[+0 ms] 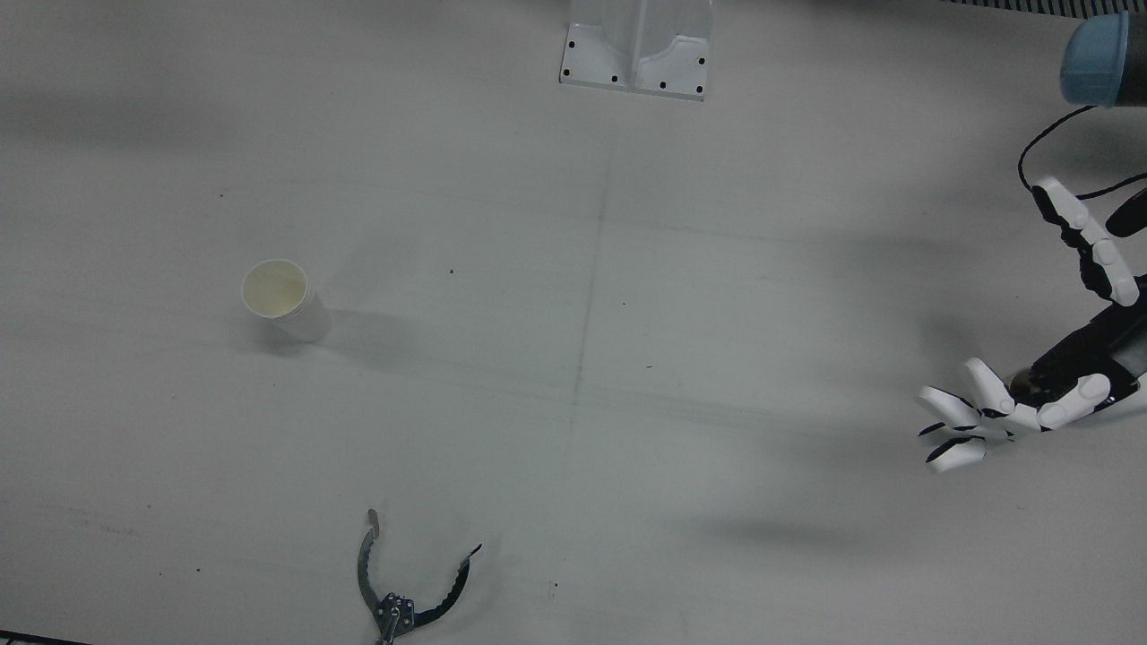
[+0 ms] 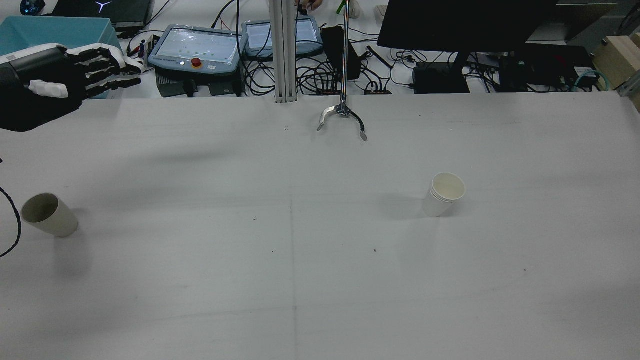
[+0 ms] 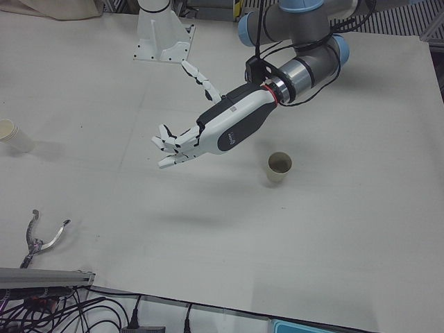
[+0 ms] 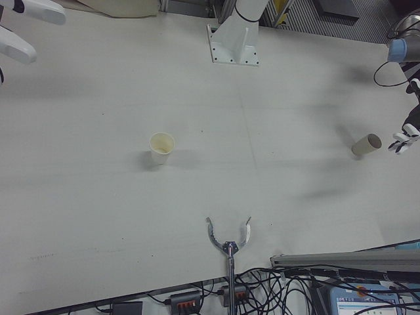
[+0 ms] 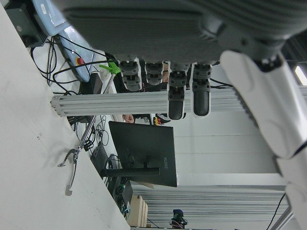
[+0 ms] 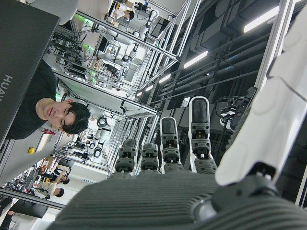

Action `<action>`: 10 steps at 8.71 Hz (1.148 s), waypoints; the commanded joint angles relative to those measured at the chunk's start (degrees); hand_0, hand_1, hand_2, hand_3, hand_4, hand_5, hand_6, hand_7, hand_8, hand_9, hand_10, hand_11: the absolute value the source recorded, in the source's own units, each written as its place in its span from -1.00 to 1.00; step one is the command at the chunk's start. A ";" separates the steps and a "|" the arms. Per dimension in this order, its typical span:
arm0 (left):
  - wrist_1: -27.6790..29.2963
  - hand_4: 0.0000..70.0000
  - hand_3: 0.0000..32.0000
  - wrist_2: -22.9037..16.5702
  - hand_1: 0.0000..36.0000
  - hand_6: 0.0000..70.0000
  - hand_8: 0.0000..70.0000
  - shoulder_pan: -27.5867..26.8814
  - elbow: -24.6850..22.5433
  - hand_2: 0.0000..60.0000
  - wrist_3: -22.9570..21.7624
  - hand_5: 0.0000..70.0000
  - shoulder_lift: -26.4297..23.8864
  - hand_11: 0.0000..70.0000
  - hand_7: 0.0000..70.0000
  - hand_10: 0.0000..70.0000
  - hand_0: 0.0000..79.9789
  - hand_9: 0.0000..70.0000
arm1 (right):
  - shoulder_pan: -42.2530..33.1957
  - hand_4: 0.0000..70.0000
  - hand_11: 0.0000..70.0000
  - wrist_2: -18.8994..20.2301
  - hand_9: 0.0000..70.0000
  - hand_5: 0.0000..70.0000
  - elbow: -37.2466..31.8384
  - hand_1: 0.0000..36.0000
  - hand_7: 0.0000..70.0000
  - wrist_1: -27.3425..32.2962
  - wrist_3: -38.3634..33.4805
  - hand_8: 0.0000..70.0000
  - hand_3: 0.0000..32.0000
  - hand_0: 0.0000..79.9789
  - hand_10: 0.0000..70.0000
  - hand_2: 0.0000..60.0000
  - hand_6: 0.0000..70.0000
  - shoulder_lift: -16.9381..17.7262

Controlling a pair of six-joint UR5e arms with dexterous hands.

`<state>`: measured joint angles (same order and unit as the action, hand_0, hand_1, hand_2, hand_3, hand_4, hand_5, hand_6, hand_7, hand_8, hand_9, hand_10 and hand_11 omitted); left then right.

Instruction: Pour water

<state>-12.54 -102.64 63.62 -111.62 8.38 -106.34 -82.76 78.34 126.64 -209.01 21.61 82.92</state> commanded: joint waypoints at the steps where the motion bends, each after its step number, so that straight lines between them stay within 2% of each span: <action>1: 4.61 -0.49 -1.00 0.16 -1.00 -0.55 -0.82 9.68 -3.03 -1.00 9.38 0.33 4.69 -0.57 -0.07 -0.71 0.13 -0.62 | -2.12 -0.68 -0.72 0.40 -0.85 -0.35 -0.17 -0.48 -0.37 0.18 1.84 -0.95 -1.00 0.19 -0.83 -1.00 -0.62 0.66; 2: 9.94 -0.49 -1.00 0.42 -1.00 -0.59 -0.84 15.16 -6.29 -1.00 13.64 0.21 12.40 -0.53 -0.16 -0.69 0.09 -0.65 | -4.75 -0.69 -0.93 0.93 -0.97 -0.69 0.53 -0.61 -0.62 0.18 2.03 -0.98 -1.00 0.17 -0.97 -1.00 -0.77 1.01; 3: 14.95 -0.48 -1.00 2.08 -1.00 -0.67 -0.92 17.91 -9.46 -1.00 17.25 0.01 19.70 -0.55 -0.33 -0.70 0.03 -0.77 | -6.34 -0.75 -0.99 0.93 -1.00 -0.80 2.54 -0.65 -0.79 0.27 2.47 -1.00 -1.00 0.16 -1.00 -1.00 -0.86 3.80; 4: 16.13 -0.51 -1.00 2.79 -1.00 -0.81 -0.99 18.03 -9.84 -1.00 18.07 -0.28 23.25 -0.63 -0.52 -0.76 0.00 -0.92 | -7.05 -0.83 -1.00 0.93 -1.00 -0.85 3.08 -0.70 -0.92 0.27 3.34 -1.00 -1.00 0.14 -1.00 -1.00 -0.95 5.13; 5: 16.67 -0.65 -0.10 2.71 -1.00 -0.94 -1.00 18.03 -9.75 -1.00 18.25 -0.53 25.99 -0.63 -0.61 -0.76 0.02 -0.96 | -6.71 -0.87 -1.00 0.85 -1.00 -0.88 3.09 -0.63 -1.00 0.27 4.57 -1.00 -1.00 0.15 -1.00 -1.00 -1.00 6.36; 6: 17.54 -0.85 1.00 2.79 -0.93 -1.00 -1.00 17.77 -9.14 -1.00 18.69 -0.81 28.45 -0.71 -0.77 -0.82 0.06 -0.99 | -6.36 -0.88 -1.00 0.50 -1.00 -0.88 3.09 -0.57 -1.00 0.27 5.71 -1.00 -1.00 0.16 -1.00 -1.00 -1.00 6.55; 7: 21.21 -0.98 1.00 2.19 -0.80 -1.00 -1.00 17.33 -6.79 -1.00 21.91 -1.00 30.30 -0.85 -0.98 -0.92 0.13 -1.00 | -6.44 -0.88 -1.00 0.41 -1.00 -0.86 3.09 -0.55 -1.00 0.18 5.81 -1.00 -1.00 0.16 -1.00 -1.00 -1.00 6.73; 8: 25.16 -1.00 1.00 2.44 -0.74 -1.00 -1.00 14.02 -4.33 -1.00 24.56 -1.00 32.15 -0.93 -1.00 -0.97 0.15 -1.00 | -6.62 -0.85 -1.00 0.84 -1.00 -0.84 3.17 -0.56 -1.00 0.18 5.81 -1.00 -1.00 0.16 -1.00 -1.00 -1.00 7.25; 9: 28.68 -0.92 0.93 2.79 -0.68 -1.00 -1.00 12.68 -0.22 -1.00 24.67 -1.00 32.25 -0.96 -1.00 -1.00 0.16 -1.00 | -6.36 -0.83 -1.00 0.76 -1.00 -0.81 3.26 -0.57 -0.98 0.18 5.81 -1.00 -1.00 0.16 -1.00 -1.00 -1.00 8.21; 10: 33.06 -0.81 -0.34 2.88 -0.65 -1.00 -1.00 12.23 4.79 -1.00 24.58 -1.00 32.69 -1.00 -1.00 -1.00 0.17 -1.00 | -6.27 -0.81 -1.00 0.93 -1.00 -0.79 3.52 -0.58 -0.96 0.18 5.90 -1.00 -1.00 0.15 -1.00 -1.00 -1.00 8.22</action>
<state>12.04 -100.10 78.27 -115.60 31.65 -75.24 -89.23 79.05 129.81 -208.82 27.31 90.25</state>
